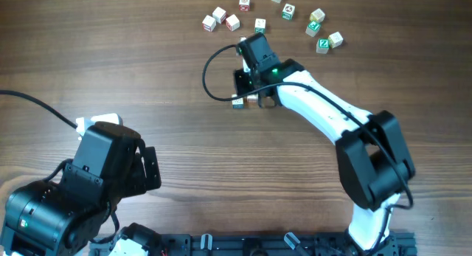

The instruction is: Form a horizontal line

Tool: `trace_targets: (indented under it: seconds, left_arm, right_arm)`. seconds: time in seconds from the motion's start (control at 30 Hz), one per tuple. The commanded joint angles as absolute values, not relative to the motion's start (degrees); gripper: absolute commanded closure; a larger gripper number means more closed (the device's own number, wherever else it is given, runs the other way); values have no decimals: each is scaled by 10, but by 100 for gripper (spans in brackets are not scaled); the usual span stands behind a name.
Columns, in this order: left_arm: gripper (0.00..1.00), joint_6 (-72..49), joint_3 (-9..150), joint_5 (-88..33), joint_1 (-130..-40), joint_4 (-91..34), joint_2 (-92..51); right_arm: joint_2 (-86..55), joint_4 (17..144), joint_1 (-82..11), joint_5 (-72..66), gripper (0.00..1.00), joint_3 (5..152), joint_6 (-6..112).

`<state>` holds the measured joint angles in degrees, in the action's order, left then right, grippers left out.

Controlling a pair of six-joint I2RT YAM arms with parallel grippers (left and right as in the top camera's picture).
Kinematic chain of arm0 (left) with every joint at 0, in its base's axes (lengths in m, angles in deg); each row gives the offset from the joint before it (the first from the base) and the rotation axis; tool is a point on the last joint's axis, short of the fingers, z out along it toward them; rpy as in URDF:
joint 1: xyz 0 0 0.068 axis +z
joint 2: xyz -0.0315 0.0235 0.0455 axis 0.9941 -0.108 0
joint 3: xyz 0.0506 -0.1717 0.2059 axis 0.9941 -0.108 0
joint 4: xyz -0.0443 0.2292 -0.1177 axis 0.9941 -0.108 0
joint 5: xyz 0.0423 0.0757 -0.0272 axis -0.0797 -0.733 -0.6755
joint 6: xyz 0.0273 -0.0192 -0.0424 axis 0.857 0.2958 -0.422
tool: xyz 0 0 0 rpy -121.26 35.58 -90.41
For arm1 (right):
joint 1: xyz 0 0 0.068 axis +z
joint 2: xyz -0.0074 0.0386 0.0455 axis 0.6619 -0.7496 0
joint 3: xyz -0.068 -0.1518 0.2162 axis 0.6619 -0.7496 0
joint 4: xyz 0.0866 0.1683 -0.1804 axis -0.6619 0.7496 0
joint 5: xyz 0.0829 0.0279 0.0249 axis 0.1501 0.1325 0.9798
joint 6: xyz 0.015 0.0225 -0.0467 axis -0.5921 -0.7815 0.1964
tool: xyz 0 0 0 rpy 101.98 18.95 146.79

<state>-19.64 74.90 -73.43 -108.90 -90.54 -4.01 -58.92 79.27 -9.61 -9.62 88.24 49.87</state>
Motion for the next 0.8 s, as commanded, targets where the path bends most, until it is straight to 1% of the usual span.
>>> trace_targets:
  seconds: [0.0, 0.1, 0.2, 0.33, 0.43, 0.57, 0.77]
  left_arm:
    - [0, -192, 748, -736, -1089, -906, -39]
    - [0, -192, 748, -736, -1089, -906, -39]
    - [0, -192, 748, -736, -1089, -906, -39]
    - [0, -192, 748, -736, -1089, -906, -39]
    - [0, -192, 748, -736, -1089, -906, -39]
    - [0, -192, 748, -736, -1089, -906, -39]
    - [0, -192, 748, -736, -1089, -906, -39]
  right_arm:
    - [-574, 877, -82, -46, 95, 886, 430]
    - [-576, 893, -52, -45, 96, 842, 382]
    - [-577, 827, -20, -68, 95, 787, 376]
    - [-578, 731, -6, -112, 95, 717, 323]
    - [-578, 708, -8, -114, 95, 710, 323]
    - [-586, 660, -8, -155, 95, 710, 329]
    - [-597, 641, -9, -155, 95, 710, 338]
